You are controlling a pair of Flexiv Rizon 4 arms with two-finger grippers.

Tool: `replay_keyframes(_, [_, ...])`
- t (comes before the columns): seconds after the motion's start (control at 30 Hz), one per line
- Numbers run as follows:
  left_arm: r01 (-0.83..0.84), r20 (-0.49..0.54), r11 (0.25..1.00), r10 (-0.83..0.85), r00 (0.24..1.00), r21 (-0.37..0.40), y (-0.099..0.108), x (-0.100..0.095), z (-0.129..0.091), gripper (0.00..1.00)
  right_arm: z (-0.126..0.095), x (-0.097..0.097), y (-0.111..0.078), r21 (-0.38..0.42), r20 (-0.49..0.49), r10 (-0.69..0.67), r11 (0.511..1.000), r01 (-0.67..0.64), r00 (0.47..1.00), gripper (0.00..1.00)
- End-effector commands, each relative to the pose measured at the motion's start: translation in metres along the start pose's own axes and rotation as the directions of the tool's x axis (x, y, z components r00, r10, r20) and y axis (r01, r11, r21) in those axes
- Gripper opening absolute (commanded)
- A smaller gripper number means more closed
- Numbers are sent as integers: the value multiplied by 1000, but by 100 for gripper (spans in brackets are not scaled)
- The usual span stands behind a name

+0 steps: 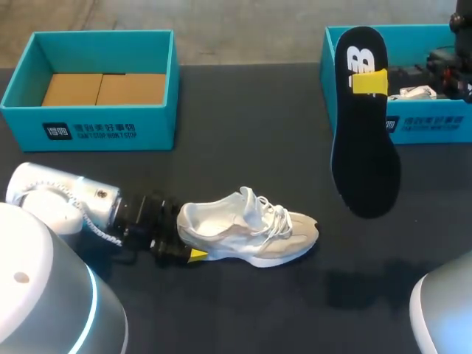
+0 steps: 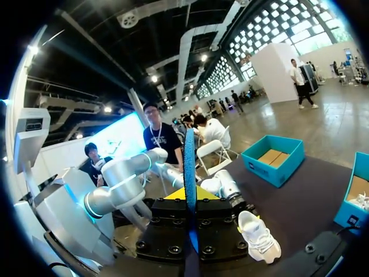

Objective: Take the shoe out of the shoebox, open the shoe tongue, remove and reinsert the insole, then place the shoe into the shoebox

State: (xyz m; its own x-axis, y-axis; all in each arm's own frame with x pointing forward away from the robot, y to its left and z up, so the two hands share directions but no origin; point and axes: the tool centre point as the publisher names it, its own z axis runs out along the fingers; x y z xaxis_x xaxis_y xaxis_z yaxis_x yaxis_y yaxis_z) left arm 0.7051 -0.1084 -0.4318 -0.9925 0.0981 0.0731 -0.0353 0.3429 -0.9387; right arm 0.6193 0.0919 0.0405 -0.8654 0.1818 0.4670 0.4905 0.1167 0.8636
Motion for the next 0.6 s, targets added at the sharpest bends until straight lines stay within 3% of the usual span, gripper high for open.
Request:
replay_keyframes(0.03, [6, 25, 999, -5, 1000, -42, -2, -2, 1, 100, 2, -2, 3, 5, -3, 2, 1000, -2, 1000, 0])
replay_keyframes(0.4, [33, 87, 995, -25, 996, -91, -6, -15, 3, 100, 2, -2, 3, 5, -3, 2, 1000, -2, 1000, 0])
replay_keyframes(0.6, [24, 94, 987, -9, 996, -157, -6, -18, -1, 100, 2, -2, 3, 5, -3, 2, 1000, -2, 1000, 0])
